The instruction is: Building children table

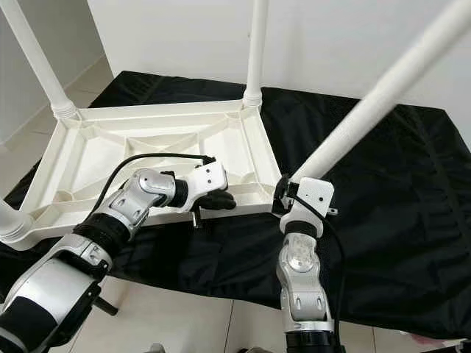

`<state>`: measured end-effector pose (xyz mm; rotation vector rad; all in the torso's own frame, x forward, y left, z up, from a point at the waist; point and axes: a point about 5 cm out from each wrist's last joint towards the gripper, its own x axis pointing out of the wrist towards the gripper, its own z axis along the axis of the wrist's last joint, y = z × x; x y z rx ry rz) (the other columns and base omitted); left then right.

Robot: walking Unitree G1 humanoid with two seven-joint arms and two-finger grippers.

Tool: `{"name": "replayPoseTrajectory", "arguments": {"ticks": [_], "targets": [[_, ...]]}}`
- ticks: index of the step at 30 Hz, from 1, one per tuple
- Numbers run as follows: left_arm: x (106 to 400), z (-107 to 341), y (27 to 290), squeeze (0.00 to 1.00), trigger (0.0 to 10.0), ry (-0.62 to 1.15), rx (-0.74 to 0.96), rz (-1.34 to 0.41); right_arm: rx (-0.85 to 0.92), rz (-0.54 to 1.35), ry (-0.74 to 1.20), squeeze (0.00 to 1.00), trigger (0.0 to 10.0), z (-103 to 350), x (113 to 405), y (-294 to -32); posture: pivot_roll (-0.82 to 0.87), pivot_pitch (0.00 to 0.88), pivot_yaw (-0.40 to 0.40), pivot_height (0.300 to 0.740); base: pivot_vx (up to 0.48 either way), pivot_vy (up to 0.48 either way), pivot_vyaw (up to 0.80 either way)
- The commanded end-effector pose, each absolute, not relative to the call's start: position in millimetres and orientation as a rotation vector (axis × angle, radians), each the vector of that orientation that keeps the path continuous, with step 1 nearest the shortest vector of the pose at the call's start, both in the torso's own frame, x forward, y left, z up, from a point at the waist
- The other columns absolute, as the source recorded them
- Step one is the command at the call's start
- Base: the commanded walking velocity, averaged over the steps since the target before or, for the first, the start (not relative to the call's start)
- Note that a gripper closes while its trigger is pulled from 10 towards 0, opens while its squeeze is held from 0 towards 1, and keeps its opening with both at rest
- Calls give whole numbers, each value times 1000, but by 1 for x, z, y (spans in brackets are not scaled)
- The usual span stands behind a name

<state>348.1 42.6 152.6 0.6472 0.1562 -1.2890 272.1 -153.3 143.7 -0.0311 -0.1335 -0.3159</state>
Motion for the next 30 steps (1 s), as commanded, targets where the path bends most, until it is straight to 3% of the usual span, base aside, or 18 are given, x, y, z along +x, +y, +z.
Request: {"name": "replayPoseTrajectory", "arguments": {"ticks": [1,14,15,21,22,23,24,27,28,30], "targets": [[350,155,44,0,10000,160,661,-1278,-24,-318,-73,0,0,131,269,-154,-61,36,1,740,0,0,0],[350,155,44,0,10000,159,659,-1273,-18,-308,-82,0,0,133,271,-151,-61,25,-2,740,0,0,0],[350,155,44,0,10000,158,658,-1273,-17,-299,-84,0,10000,133,272,-151,-60,22,-2,740,0,0,0],[350,155,44,0,10000,158,658,-1273,-21,-308,-80,0,10000,132,276,-160,-63,17,-1,740,0,0,0],[350,155,44,0,10000,157,657,-1273,-14,-300,-86,0,1255,133,277,-161,-63,14,-2,740,0,0,0],[350,155,44,0,10000,157,657,-1273,-14,-300,-86,0,1255,133,277,-161,-63,14,-2,740,0,0,0],[350,155,44,0,10000,157,656,-1273,-11,-298,-90,0,0,134,278,-161,-63,11,-1,740,0,0,0],[350,155,44,0,10000,156,655,-1273,-10,-298,-94,0,0,135,278,-161,-63,11,-1,740,0,0,0],[349,155,44,0,10000,152,651,-1276,-4,-289,-104,0,10000,137,280,-161,-64,8,-1,740,0,0,0],[348,156,43,0,10000,141,649,-1289,-7,-275,-120,0,10000,141,283,-161,-63,7,-3,740,0,0,0]]}}
